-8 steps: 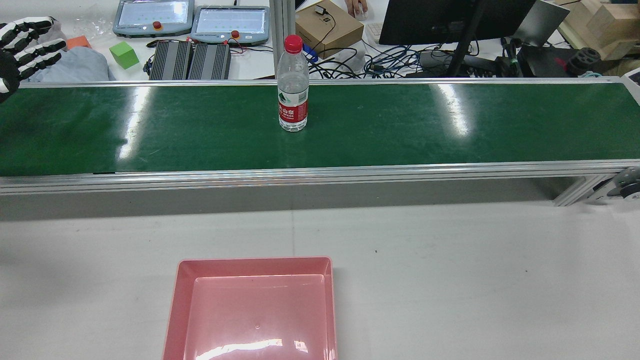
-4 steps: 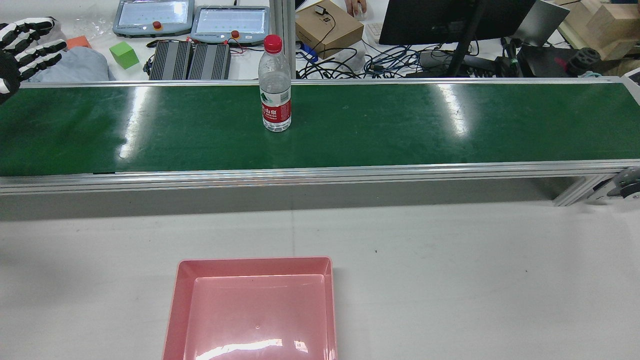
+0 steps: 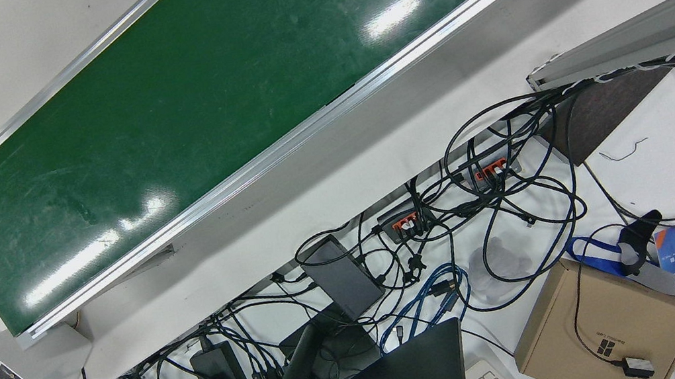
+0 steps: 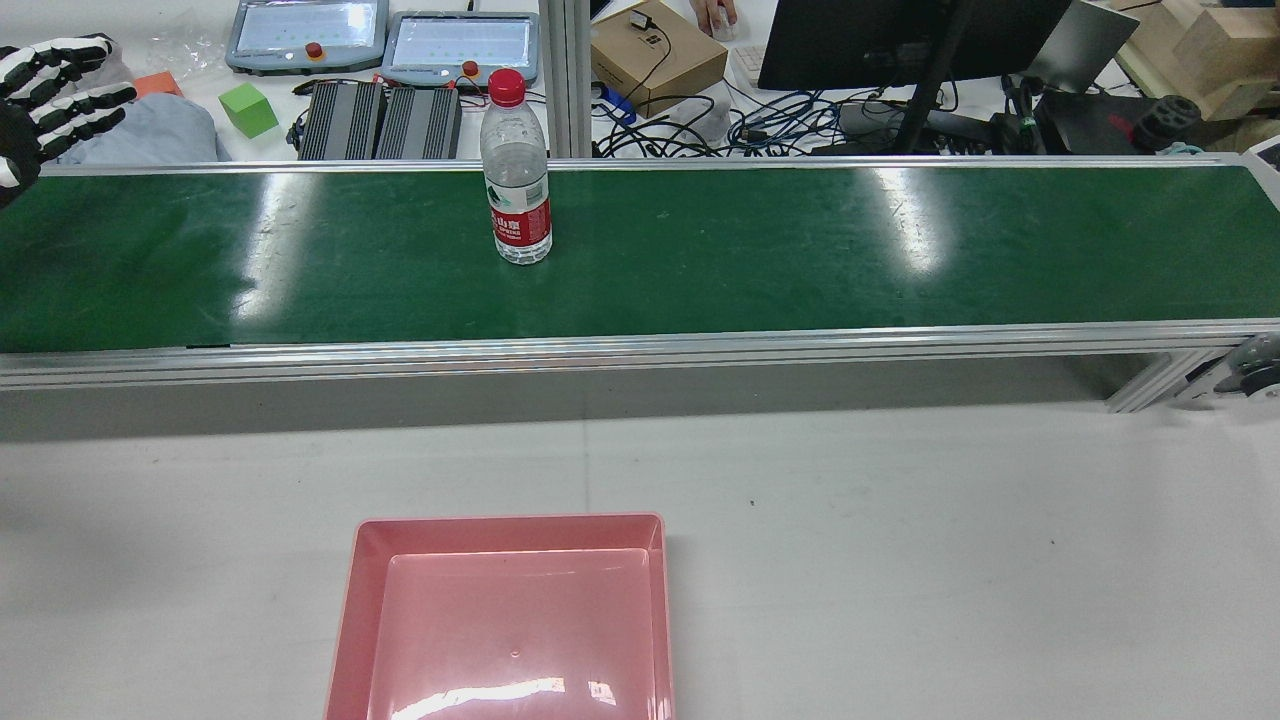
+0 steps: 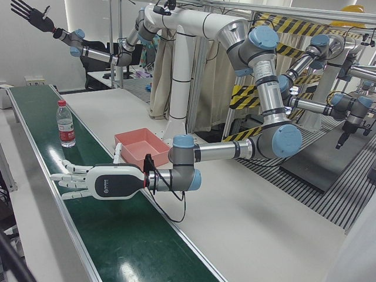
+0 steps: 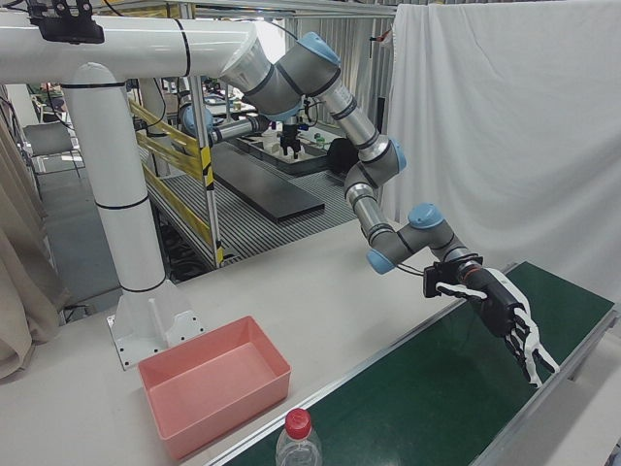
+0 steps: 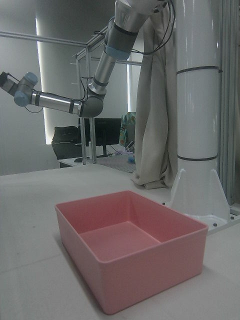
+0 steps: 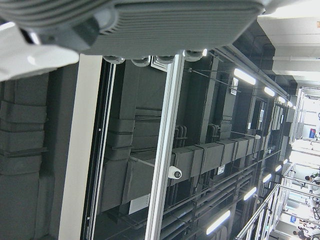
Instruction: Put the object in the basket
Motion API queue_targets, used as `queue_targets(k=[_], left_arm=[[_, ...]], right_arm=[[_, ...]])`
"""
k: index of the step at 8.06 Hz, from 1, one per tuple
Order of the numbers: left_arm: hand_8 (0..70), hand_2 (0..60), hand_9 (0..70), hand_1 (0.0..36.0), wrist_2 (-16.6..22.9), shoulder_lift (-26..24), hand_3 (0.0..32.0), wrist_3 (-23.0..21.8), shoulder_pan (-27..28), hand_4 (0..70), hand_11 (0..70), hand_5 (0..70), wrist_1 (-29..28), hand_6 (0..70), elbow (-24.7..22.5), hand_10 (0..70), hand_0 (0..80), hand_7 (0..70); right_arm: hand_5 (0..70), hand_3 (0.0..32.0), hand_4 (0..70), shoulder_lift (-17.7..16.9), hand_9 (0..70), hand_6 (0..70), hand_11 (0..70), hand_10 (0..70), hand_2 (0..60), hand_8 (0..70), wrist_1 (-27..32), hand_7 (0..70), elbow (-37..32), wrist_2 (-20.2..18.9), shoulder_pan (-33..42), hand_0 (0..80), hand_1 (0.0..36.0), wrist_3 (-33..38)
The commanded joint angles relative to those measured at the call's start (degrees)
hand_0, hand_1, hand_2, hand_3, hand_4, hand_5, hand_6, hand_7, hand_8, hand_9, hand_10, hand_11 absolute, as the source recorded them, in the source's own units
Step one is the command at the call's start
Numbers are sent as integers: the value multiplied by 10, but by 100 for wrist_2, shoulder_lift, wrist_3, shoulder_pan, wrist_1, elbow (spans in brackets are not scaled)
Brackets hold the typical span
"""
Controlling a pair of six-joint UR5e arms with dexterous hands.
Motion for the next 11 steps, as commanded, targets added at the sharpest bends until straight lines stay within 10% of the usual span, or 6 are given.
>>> queue_targets(k=[1,2,5,11], left_arm=[[127,0,136,11,0,-17,96,75,0,59,77,277,-21,56,5,47,539,53],[127,0,135,76,0,-17,94,76,0,42,86,291,-12,63,5,48,590,56],[129,0,129,7,-53,-88,110,381,61,57,90,279,58,51,-83,56,536,52],[104,0,107,0,-579,-333,124,814,729,14,85,272,681,34,-312,51,534,44]], right_arm=[[0,0,0,0,0,0,0,0,0,0,0,0,-2,0,0,0,0,0],[0,0,0,0,0,0,0,0,0,0,0,0,-2,0,0,0,0,0],[0,0,0,0,0,0,0,0,0,0,0,0,-2,0,0,0,0,0],[0,0,0,0,0,0,0,0,0,0,0,0,6,0,0,0,0,0]])
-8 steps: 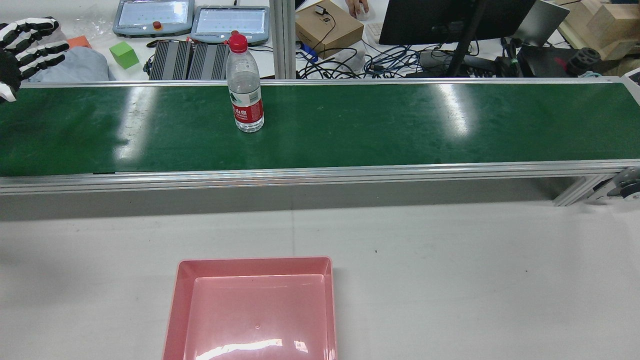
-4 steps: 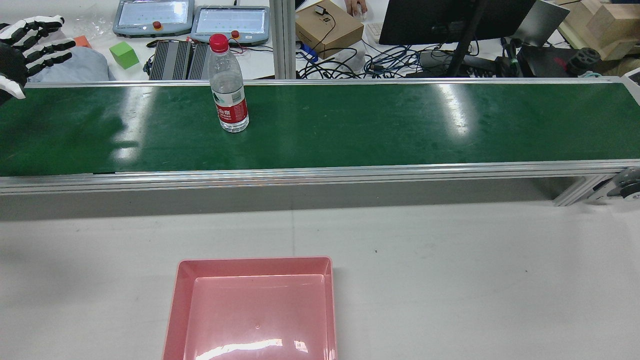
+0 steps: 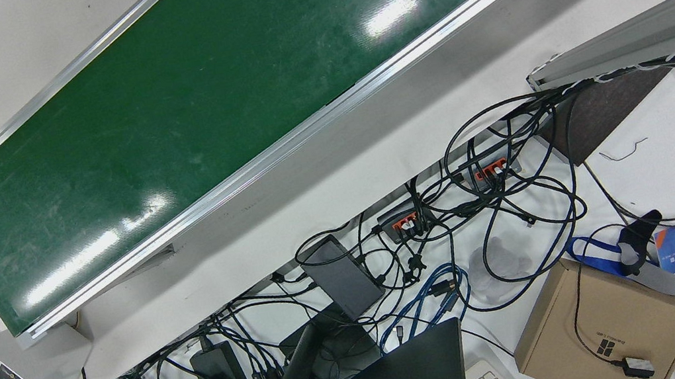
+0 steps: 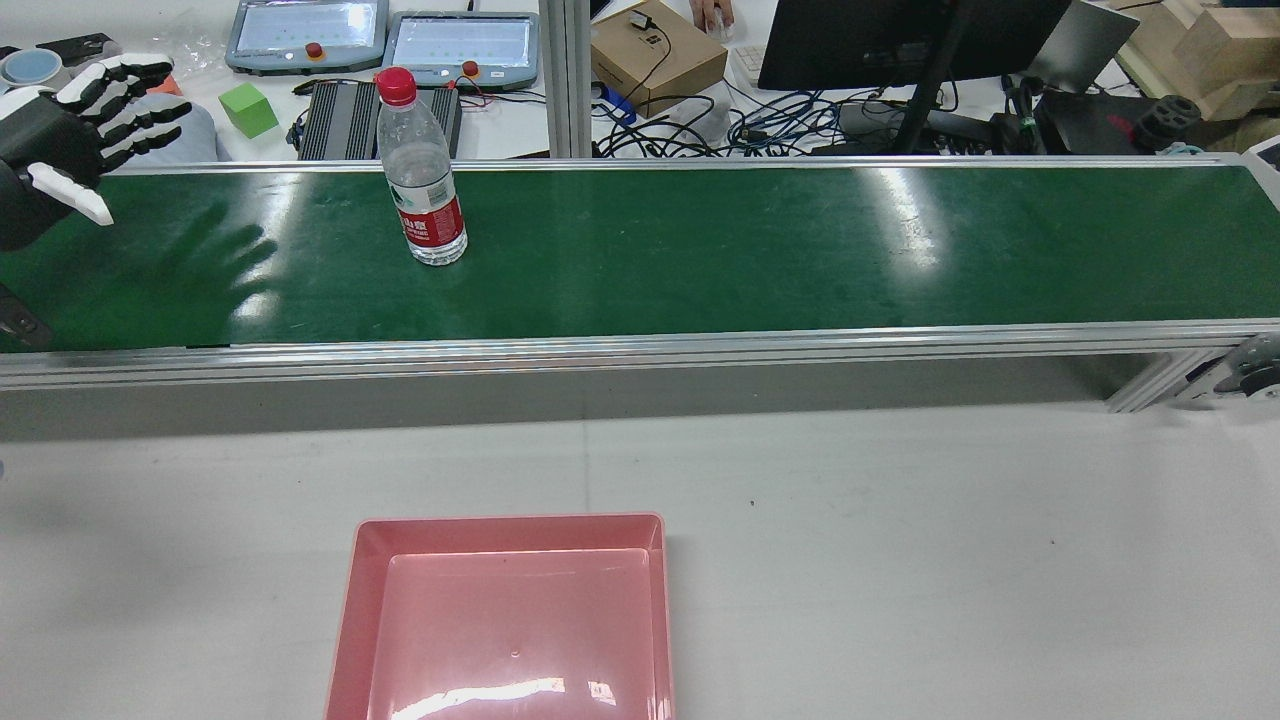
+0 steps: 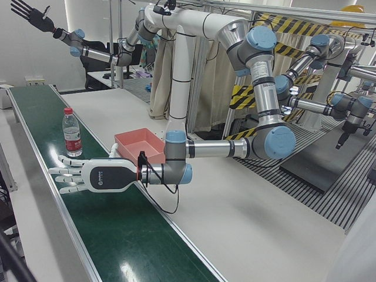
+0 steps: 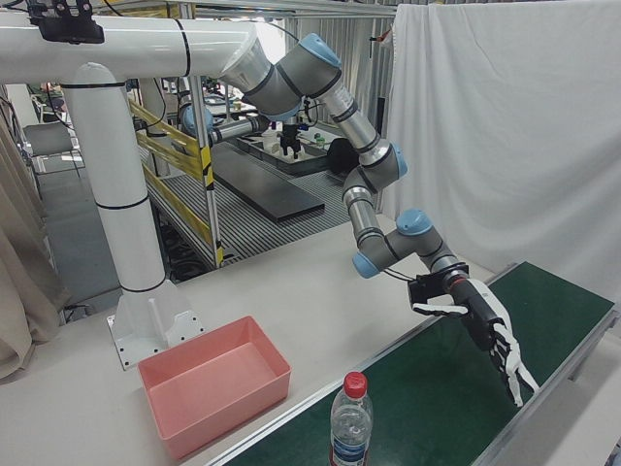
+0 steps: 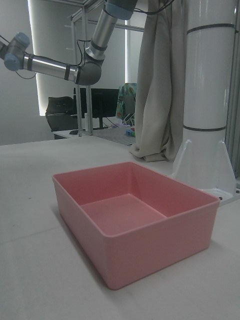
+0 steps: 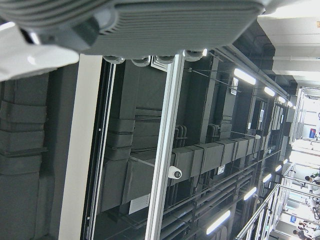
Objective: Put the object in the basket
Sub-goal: 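Move the left hand along the belt toward the approaching red-capped bottle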
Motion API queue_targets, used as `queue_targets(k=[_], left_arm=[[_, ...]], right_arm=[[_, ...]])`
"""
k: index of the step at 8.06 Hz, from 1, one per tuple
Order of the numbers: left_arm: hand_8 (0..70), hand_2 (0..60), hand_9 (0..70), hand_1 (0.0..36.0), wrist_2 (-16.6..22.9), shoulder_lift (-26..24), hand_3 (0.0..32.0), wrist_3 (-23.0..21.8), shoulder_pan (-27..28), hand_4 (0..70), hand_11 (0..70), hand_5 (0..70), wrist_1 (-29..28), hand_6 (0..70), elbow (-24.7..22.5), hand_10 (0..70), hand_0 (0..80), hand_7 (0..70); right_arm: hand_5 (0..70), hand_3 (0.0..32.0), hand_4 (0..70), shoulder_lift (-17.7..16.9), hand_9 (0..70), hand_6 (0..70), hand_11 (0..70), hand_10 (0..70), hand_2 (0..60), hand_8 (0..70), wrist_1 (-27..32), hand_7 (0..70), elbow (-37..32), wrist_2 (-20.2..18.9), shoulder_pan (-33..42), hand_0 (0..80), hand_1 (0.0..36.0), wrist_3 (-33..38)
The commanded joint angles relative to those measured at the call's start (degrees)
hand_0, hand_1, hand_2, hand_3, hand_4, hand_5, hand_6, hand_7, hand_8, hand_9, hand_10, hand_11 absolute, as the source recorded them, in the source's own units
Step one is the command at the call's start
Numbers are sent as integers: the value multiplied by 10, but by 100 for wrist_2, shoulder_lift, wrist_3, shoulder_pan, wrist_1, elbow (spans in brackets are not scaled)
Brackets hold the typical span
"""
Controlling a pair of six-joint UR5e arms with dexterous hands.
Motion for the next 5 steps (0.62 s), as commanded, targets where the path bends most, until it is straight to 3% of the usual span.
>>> queue_targets(k=[1,3,4,5], left_arm=[[106,0,112,0,-337,-288,120,-38,339,18,85,274,419,36,-163,52,531,44],[107,0,113,0,-459,-342,116,-30,635,17,85,277,456,37,-365,52,530,45],[106,0,114,0,-721,-342,114,-30,777,18,87,277,456,39,-366,53,528,45],[128,0,129,0,-785,-342,106,5,788,51,99,283,456,51,-366,63,526,51]], right_arm=[[0,0,0,0,0,0,0,0,0,0,0,0,-5,0,0,0,0,0],[0,0,0,0,0,0,0,0,0,0,0,0,-5,0,0,0,0,0],[0,0,0,0,0,0,0,0,0,0,0,0,-5,0,9,0,0,0],[0,0,0,0,0,0,0,0,0,0,0,0,4,0,0,0,0,0]])
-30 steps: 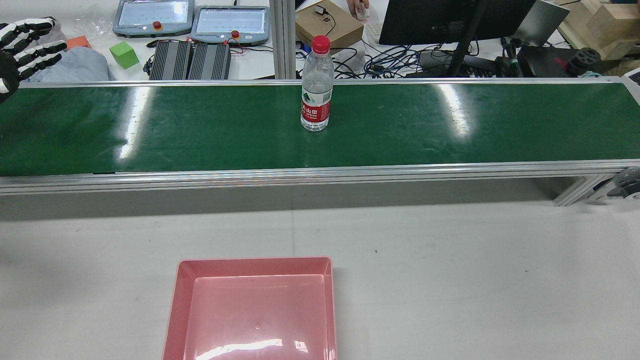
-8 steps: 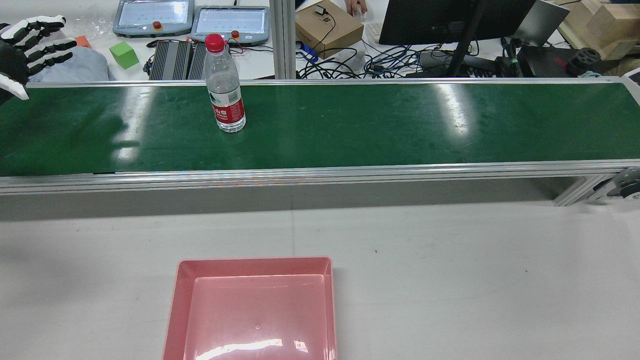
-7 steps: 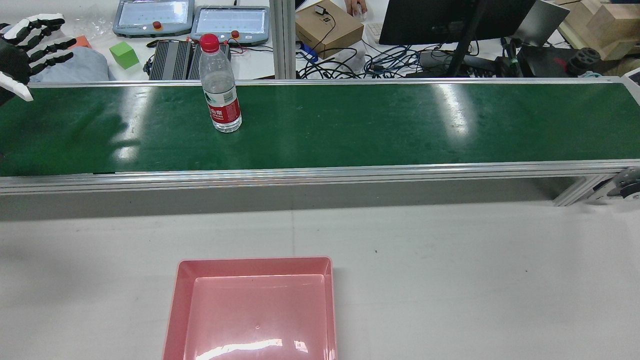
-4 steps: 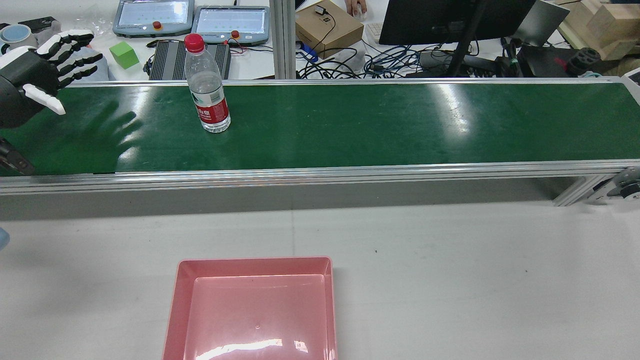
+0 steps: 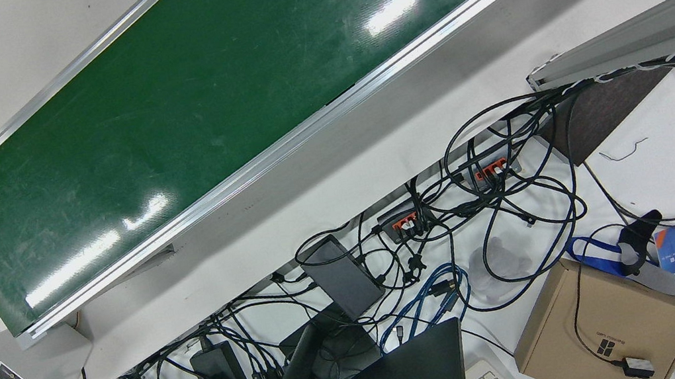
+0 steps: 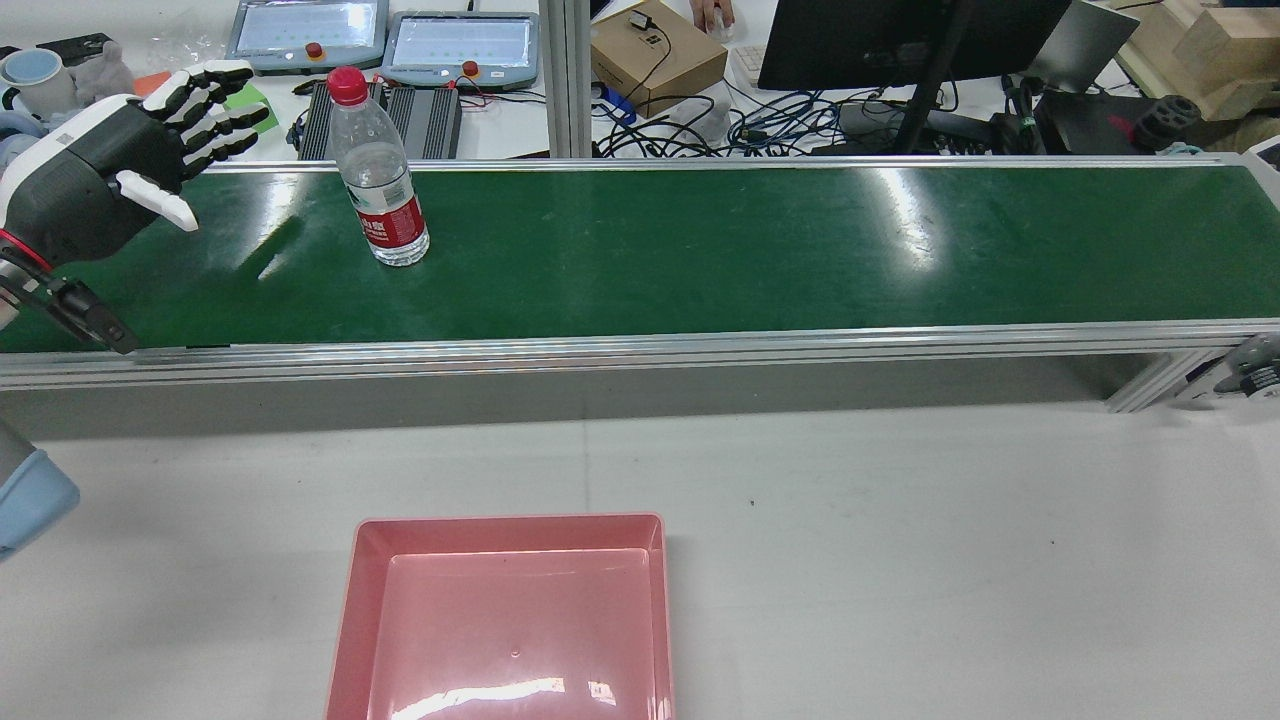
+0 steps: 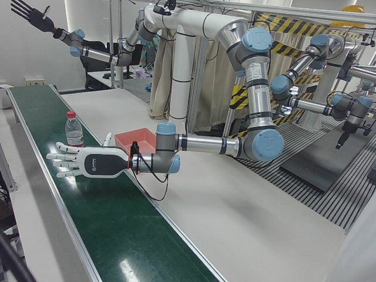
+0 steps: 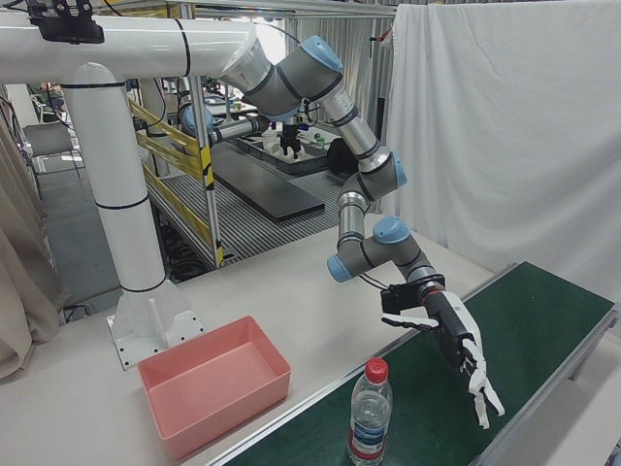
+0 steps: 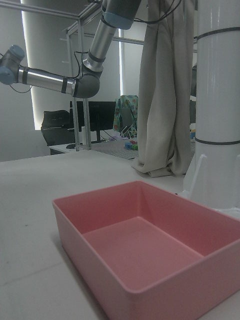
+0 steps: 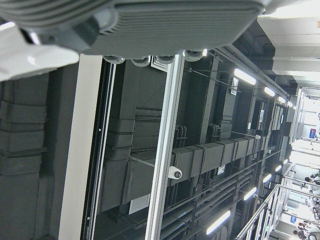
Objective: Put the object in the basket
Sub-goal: 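Move the left hand along the belt toward the approaching red-capped bottle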
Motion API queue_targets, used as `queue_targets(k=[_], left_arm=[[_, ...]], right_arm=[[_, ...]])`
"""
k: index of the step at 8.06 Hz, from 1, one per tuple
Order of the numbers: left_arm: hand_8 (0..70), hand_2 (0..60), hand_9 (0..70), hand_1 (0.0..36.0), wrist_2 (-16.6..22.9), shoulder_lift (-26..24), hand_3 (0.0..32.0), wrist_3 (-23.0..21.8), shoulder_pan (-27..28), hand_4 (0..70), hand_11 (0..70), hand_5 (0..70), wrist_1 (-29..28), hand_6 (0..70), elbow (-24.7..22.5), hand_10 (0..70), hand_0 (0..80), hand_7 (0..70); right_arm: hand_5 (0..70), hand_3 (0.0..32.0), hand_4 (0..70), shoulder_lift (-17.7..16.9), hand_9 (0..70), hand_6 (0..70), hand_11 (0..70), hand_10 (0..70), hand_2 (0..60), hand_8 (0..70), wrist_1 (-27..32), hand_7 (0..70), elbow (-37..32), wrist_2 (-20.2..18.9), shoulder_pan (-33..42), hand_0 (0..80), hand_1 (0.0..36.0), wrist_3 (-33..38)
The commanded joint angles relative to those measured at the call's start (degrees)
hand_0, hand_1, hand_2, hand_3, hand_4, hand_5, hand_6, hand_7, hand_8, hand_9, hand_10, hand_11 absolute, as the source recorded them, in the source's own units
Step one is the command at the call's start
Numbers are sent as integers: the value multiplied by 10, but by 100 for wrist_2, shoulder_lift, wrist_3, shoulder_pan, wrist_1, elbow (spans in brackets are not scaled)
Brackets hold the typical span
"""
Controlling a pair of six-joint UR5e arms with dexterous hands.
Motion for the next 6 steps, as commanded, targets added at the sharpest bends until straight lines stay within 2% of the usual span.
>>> queue_targets(k=[1,6], left_arm=[[129,0,131,0,-266,-25,106,44,184,50,98,286,8,51,-29,62,524,50],[128,0,134,0,-362,-253,100,44,325,56,88,288,8,58,163,55,520,51]], right_arm=[[0,0,0,0,0,0,0,0,0,0,0,0,6,0,-2,0,0,0],[0,0,0,0,0,0,0,0,0,0,0,0,-3,0,-2,0,0,0]])
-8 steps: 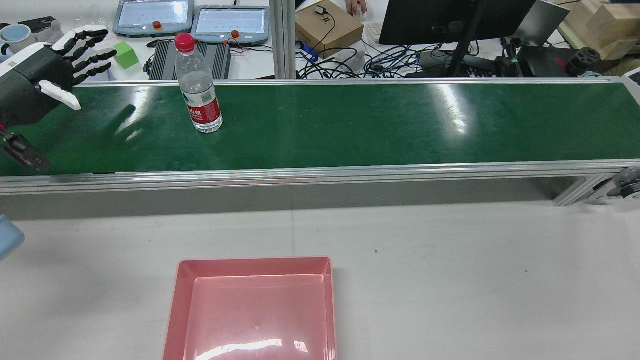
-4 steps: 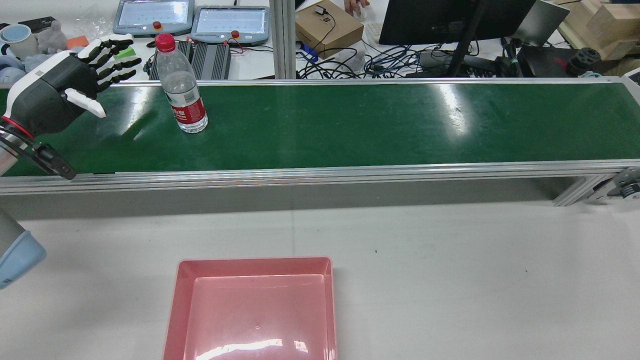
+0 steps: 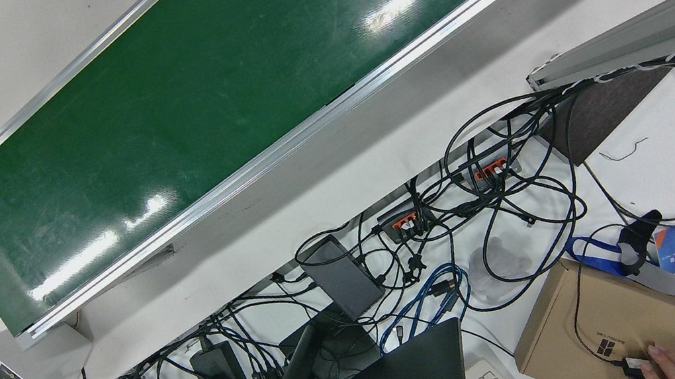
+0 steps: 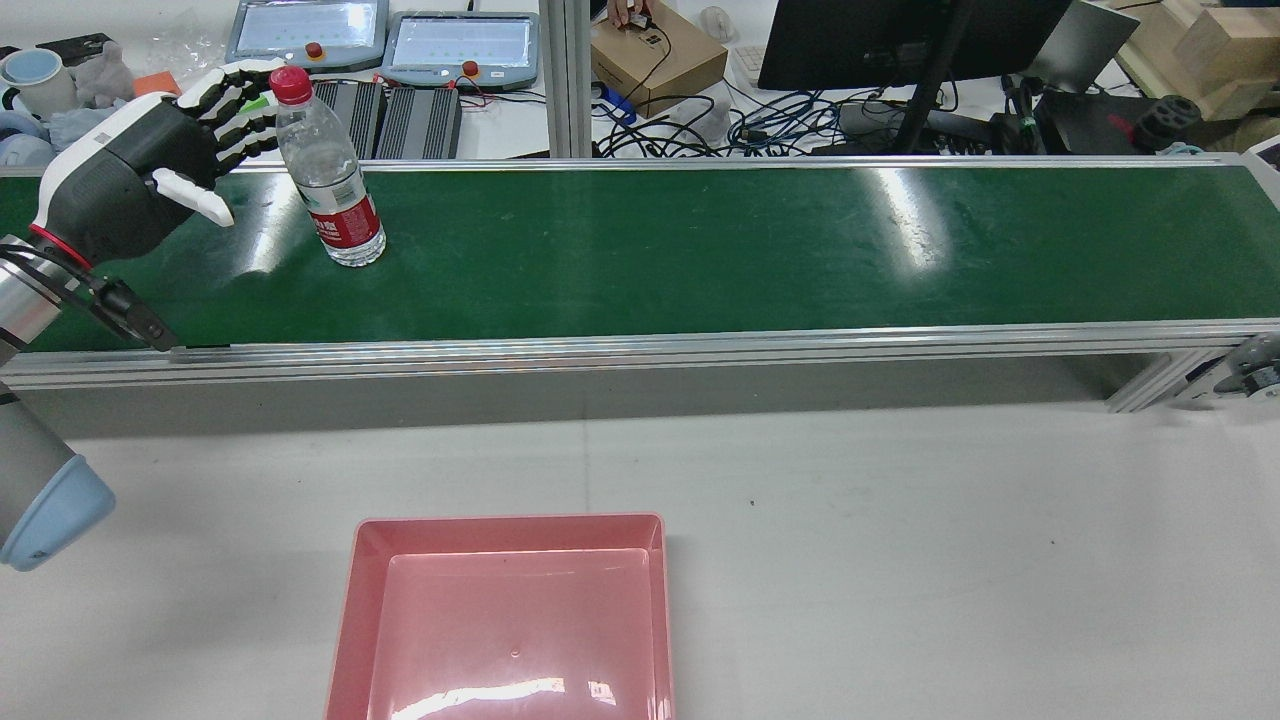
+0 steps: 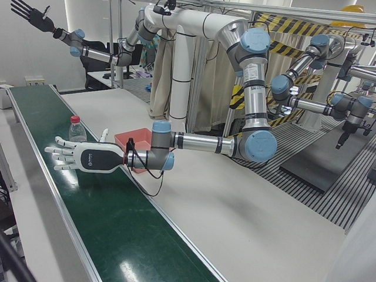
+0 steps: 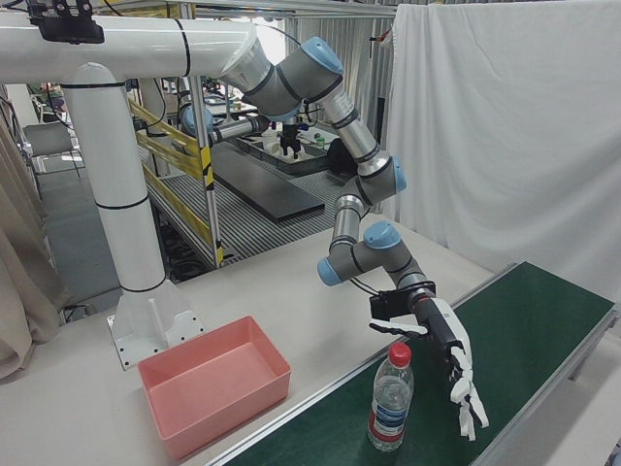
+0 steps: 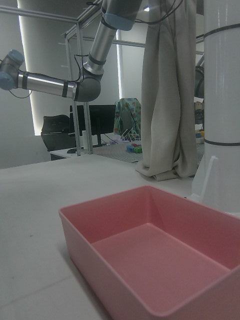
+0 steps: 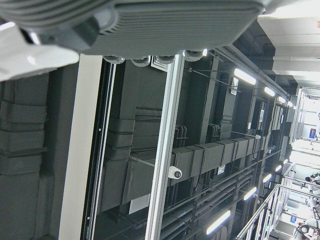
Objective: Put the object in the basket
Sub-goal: 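Move the left hand along the belt toward the approaching red-capped bottle, then close the left hand fingers around the bottle's body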
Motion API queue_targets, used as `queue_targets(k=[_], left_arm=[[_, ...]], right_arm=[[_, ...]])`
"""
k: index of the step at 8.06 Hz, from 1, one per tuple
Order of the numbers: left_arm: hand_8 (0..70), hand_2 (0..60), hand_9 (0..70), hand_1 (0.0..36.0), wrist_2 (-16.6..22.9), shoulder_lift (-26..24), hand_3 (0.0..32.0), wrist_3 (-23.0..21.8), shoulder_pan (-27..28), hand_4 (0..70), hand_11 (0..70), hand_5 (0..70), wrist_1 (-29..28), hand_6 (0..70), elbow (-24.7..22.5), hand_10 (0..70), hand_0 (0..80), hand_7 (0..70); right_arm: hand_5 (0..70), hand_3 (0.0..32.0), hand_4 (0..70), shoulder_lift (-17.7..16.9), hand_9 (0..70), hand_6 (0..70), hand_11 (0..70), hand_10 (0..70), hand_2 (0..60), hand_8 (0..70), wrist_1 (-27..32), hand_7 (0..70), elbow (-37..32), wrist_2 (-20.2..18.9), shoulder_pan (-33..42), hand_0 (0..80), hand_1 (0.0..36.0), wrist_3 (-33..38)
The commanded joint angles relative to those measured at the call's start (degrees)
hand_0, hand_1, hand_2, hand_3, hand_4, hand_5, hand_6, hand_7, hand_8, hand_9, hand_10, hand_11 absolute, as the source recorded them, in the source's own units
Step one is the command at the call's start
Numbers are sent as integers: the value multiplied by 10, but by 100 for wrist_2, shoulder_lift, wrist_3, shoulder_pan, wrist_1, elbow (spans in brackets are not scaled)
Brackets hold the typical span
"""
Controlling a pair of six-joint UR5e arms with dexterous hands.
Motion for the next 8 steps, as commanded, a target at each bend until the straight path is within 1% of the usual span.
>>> queue_targets(k=[1,2,3,7,8], left_arm=[[130,0,138,0,-98,-30,98,1,97,56,88,286,-15,58,168,56,515,52],[131,0,138,0,-98,-39,100,1,114,57,87,284,-15,57,177,55,517,51],[115,0,131,0,-98,-56,106,1,114,34,75,279,-15,48,177,46,515,47],[110,0,128,0,-80,-126,106,-25,115,30,73,280,-7,45,168,45,518,47],[120,0,140,1,-72,-135,94,-43,114,34,72,293,-7,50,177,44,513,53]], right_arm=[[0,0,0,0,0,0,0,0,0,0,0,0,-7,0,0,0,0,3],[0,0,0,0,0,0,0,0,0,0,0,0,-7,0,0,0,0,3],[0,0,0,0,0,0,0,0,0,0,0,0,2,0,0,0,0,-5],[0,0,0,0,0,0,0,0,0,0,0,0,2,0,0,0,0,3],[0,0,0,0,0,0,0,0,0,0,0,0,-7,0,0,0,0,-5]])
